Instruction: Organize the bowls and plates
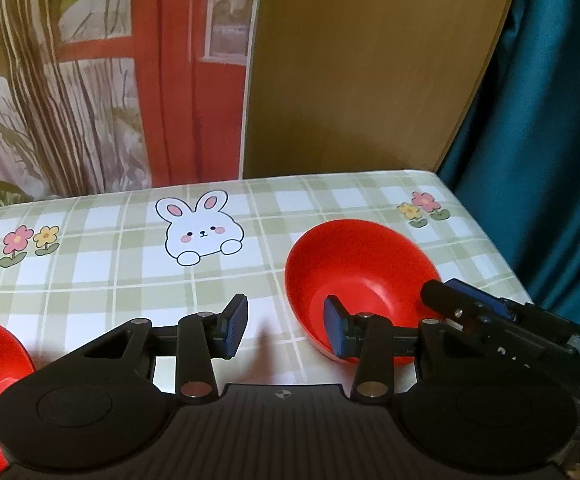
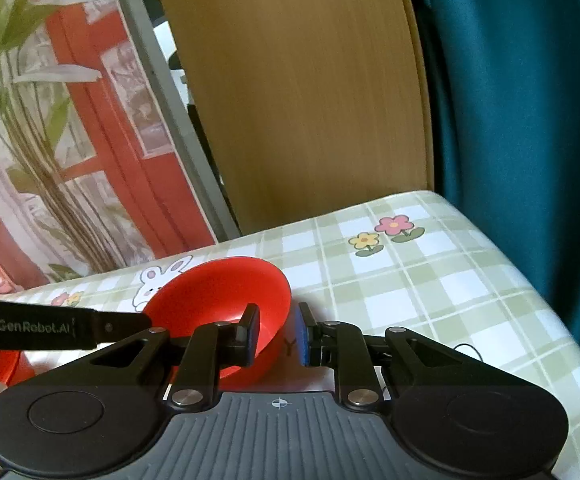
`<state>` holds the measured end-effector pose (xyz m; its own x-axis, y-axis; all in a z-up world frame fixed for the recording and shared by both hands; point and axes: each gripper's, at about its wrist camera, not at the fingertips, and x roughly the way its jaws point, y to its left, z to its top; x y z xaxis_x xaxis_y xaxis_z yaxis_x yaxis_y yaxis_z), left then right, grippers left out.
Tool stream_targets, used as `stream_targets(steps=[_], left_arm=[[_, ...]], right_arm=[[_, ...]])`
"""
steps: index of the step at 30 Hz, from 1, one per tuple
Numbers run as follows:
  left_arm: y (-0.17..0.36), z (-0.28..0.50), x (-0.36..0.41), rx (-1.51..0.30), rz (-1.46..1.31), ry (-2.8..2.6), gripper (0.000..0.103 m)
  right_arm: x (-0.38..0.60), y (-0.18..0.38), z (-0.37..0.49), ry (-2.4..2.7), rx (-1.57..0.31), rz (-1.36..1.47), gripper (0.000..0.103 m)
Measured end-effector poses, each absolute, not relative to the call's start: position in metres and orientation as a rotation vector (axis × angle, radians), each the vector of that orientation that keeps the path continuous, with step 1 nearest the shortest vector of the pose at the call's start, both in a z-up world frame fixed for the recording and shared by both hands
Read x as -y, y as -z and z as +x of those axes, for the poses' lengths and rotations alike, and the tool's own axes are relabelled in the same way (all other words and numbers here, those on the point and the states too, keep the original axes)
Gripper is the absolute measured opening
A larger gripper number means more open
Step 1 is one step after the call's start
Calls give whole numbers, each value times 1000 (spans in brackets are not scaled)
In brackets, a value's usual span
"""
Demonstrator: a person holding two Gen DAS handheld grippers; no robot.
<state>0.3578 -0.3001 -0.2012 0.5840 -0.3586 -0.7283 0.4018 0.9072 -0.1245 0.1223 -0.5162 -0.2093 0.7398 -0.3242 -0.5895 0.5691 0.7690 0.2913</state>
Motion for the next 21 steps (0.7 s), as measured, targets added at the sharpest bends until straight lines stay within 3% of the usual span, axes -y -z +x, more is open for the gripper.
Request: stream_targets(steps=[8, 10, 12, 21], left_arm=[[212, 365, 307, -874, 76, 446, 42], [213, 366, 308, -866, 83, 436, 34], [211, 365, 308, -862, 78, 448, 15], [195, 339, 292, -878, 122, 448, 14]], right_arm=[[519, 223, 125, 526, -544, 554, 18], [518, 224, 127, 522, -545, 558, 13], [518, 223, 127, 527, -541, 558, 12], [499, 215, 119, 544, -532, 609, 9]])
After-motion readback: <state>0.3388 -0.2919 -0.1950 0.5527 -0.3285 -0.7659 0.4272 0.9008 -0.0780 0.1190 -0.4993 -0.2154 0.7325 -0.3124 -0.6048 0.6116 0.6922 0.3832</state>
